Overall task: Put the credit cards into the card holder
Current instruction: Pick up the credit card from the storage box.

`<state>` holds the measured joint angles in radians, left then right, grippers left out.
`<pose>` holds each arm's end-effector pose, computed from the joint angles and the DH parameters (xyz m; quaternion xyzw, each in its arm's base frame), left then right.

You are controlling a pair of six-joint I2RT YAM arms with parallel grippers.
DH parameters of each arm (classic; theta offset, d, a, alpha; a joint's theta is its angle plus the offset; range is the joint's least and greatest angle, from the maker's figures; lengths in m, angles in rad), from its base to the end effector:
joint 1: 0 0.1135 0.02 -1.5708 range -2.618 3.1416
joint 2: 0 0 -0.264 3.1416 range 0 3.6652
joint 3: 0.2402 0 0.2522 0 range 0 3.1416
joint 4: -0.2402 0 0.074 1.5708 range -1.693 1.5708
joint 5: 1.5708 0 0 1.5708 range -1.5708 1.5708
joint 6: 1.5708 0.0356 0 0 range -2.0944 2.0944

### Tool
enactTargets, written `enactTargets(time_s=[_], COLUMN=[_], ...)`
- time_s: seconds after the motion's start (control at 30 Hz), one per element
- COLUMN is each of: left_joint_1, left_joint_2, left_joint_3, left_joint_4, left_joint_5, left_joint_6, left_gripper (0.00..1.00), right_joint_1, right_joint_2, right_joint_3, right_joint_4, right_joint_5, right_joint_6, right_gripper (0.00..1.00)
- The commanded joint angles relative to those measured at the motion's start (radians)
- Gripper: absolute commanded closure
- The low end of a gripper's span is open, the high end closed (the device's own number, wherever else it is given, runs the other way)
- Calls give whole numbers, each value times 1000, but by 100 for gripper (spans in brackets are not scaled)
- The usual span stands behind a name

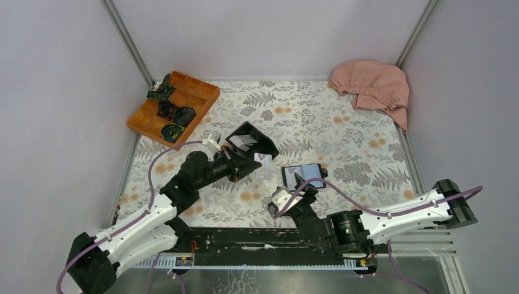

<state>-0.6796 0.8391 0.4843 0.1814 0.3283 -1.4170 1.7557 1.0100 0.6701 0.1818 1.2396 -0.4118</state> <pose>0.1485 -0.1348 0.2625 -0.1742 0.7425 -0.6124 0.2083 -0.0064 0.2176 0.2985 -0.3708 0.6230 -0.0169 0.6886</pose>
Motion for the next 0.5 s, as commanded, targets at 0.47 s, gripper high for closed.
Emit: enactTargets(time_s=[0.47], left_joint_1=[-276], left_joint_2=[262], left_joint_3=[-138], left_joint_4=[433], left_joint_5=[-599], left_joint_6=[105], left_gripper=[100], right_joint_1=[-508], right_joint_2=[-190], right_joint_3=[82], right_joint_4=[-441], right_joint_5=[-114], right_joint_6=[899], right_gripper=[44])
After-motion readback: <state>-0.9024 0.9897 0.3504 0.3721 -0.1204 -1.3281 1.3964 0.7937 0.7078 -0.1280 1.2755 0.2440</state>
